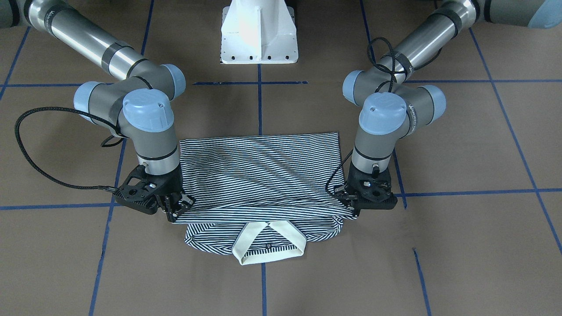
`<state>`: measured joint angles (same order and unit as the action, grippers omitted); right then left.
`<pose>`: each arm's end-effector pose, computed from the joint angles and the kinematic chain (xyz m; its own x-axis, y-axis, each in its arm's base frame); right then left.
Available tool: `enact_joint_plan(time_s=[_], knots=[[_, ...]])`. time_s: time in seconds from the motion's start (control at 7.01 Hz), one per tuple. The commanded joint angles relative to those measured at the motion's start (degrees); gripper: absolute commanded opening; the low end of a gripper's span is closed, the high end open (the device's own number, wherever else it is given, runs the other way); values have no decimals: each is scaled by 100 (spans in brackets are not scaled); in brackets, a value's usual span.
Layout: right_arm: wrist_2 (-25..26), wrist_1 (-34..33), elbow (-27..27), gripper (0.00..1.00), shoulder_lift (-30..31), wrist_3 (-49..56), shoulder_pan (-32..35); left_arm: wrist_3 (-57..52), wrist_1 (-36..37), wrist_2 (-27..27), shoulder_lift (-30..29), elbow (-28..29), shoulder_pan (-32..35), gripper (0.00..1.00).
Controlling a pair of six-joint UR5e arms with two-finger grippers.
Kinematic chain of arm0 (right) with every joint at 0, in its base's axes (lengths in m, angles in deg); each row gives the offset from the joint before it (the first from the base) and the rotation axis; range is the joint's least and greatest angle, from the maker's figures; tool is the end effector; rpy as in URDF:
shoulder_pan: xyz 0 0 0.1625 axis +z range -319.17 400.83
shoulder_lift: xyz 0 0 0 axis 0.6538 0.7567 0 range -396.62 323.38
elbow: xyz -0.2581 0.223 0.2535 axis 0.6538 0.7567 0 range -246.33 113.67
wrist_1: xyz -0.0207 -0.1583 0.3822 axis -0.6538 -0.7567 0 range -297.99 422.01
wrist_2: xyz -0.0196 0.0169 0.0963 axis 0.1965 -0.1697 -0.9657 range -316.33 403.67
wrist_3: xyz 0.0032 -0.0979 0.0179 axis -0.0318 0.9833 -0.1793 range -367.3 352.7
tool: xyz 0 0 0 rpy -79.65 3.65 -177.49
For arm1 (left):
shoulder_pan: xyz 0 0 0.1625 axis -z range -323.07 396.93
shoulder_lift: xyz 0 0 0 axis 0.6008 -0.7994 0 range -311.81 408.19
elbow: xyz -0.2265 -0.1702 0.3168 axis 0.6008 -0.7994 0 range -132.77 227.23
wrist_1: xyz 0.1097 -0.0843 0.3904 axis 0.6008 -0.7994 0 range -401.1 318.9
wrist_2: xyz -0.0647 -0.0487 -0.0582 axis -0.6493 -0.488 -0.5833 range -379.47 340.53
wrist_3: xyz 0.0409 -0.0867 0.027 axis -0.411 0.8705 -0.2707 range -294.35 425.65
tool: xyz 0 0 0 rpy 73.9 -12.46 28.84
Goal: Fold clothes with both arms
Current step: 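Release the hem and draw both grippers back from the shirt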
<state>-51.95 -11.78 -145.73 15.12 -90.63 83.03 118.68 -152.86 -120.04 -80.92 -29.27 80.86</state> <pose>-0.4734 -0.5961 0.3164 0.6021 0.3901 0.6966 -0.5520 0.8338 0.0102 0.4684 -0.6111 0.3157 0.7414 0.1067 -0.6625 0.1738 0.9230 0.3432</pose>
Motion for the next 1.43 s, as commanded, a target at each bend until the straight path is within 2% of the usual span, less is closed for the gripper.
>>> enact_joint_plan(time_s=[0.0, 0.14, 0.29, 0.57, 0.86, 1.14, 1.28], knots=[[-9, 13, -49, 100, 3, 419, 7, -870, -65, -59, 279, -545, 36, 100], [-148, 14, -67, 100, 38, 719, 51, -917, -56, -303, 673, -1099, 36, 100], [-515, 31, -180, 100, 143, 1261, 217, -917, -56, -514, 955, -1522, 36, 100], [-615, 22, -838, 100, 844, 1862, 324, -594, -135, -551, 1404, -2025, -121, 100], [-606, 22, -876, 100, 864, 1882, 315, -215, -337, -560, 1547, -2141, -359, 100], [-912, 31, -893, 100, 873, 1899, 472, 213, -407, -543, 1643, -2141, -691, 100], [-984, 31, -893, 100, 873, 1969, 525, 826, -756, -525, 1783, -2141, -928, 78]])
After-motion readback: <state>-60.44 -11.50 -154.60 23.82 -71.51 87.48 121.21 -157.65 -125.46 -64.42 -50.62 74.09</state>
